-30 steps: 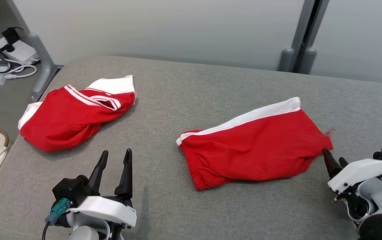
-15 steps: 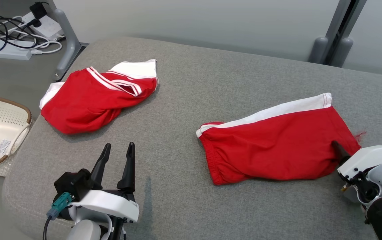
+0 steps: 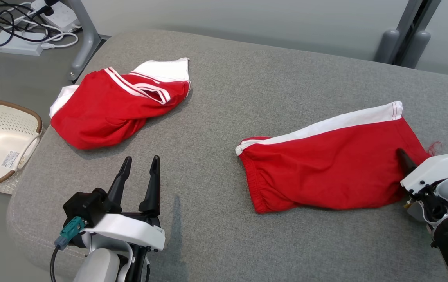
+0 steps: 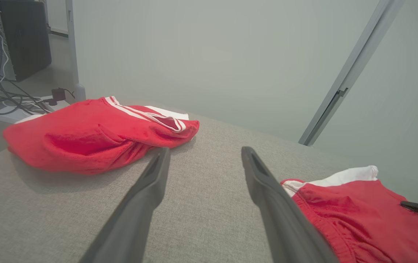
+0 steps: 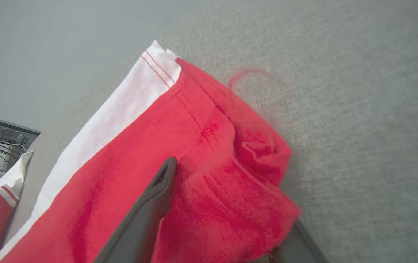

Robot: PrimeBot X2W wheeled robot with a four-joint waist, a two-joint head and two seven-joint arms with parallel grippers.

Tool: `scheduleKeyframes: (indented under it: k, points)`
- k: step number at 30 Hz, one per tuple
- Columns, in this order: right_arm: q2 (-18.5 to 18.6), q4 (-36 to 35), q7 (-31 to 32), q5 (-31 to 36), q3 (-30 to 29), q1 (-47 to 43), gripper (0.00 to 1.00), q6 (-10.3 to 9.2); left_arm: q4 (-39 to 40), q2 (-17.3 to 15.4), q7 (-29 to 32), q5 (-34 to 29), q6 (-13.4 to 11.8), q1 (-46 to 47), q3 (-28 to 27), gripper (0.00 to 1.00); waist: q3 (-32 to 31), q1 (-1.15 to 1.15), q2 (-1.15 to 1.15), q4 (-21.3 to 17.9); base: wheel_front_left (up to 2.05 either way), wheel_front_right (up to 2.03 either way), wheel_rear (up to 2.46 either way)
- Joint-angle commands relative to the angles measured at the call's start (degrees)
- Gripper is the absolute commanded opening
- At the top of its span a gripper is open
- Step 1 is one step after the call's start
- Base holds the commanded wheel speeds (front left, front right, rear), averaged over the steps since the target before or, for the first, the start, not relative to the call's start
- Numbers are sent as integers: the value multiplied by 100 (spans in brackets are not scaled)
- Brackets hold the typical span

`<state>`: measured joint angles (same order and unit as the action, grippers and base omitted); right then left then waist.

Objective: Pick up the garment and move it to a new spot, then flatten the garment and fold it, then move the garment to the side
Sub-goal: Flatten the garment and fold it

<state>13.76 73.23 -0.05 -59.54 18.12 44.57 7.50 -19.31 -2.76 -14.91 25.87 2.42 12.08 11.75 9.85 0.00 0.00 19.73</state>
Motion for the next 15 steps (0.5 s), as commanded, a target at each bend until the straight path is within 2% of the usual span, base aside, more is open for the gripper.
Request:
scheduleKeyframes:
  k: [1, 2, 15]
  points:
    - [6, 19, -57, 49, 41, 5, 24, -2, 12, -25, -27, 40, -32, 93, -14, 100, 18, 0, 0, 6, 0, 0, 0]
    - [13, -23, -117, 66, 62, 19, 0, -2, 7, -25, -27, 48, -38, 98, -16, 100, 25, 0, 0, 7, 0, 0, 0]
    - [113, -369, -844, -130, 110, -417, 0, -2, -69, -26, -27, 132, -52, 24, -105, 100, -185, 0, 0, -249, 0, 0, 0]
